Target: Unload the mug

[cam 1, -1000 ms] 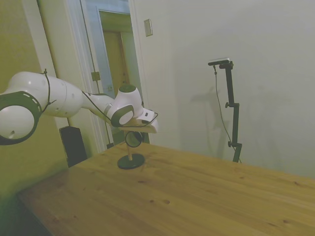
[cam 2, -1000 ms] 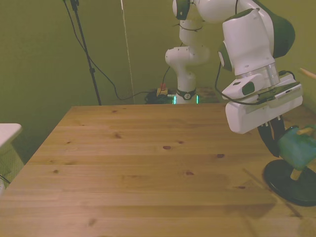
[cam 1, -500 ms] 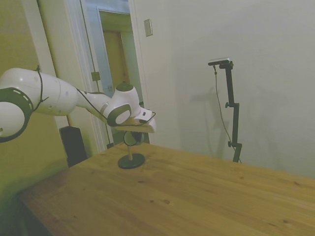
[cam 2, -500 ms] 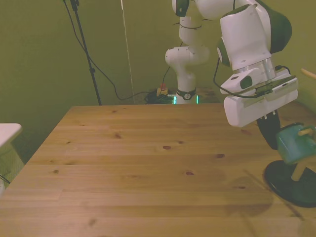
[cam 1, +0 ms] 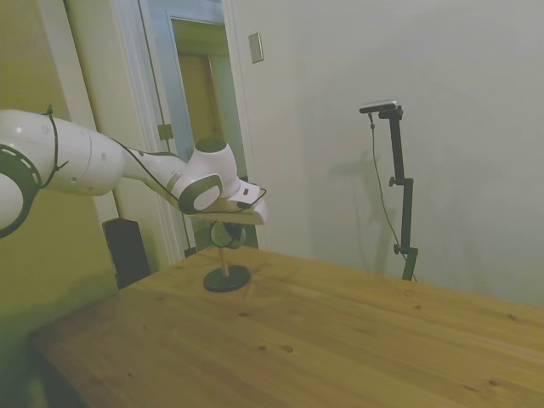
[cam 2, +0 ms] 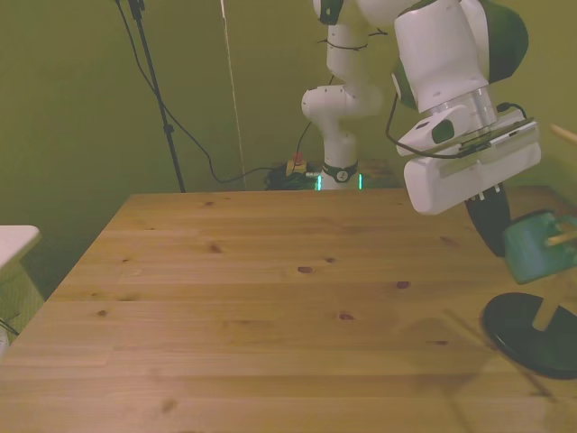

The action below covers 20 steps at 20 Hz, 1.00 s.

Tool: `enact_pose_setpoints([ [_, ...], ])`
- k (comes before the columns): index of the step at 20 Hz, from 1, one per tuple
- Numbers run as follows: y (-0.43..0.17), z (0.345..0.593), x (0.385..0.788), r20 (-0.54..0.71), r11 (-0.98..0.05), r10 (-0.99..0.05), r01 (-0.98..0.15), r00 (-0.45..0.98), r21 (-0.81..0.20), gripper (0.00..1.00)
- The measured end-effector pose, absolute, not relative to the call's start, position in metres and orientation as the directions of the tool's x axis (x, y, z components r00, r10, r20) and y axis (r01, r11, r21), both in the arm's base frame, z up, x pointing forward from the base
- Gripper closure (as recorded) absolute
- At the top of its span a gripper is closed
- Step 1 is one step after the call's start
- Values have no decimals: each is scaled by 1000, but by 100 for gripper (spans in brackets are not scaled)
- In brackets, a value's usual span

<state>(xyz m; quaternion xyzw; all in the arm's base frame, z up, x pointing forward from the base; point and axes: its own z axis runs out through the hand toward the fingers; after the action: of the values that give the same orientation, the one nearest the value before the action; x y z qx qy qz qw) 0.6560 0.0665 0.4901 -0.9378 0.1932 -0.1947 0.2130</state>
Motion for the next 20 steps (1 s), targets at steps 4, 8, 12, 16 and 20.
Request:
enact_pose_setpoints([
  [4,60,497,655,290,-830,-456,-284,841,-481,100],
  [8,47,498,657,293,-824,-474,-301,831,-480,100],
  [12,34,502,659,299,-818,-490,-314,819,-482,100],
  [16,20,503,663,304,-812,-507,-329,806,-482,100],
  [20,-8,502,667,304,-796,-545,-368,782,-481,100],
])
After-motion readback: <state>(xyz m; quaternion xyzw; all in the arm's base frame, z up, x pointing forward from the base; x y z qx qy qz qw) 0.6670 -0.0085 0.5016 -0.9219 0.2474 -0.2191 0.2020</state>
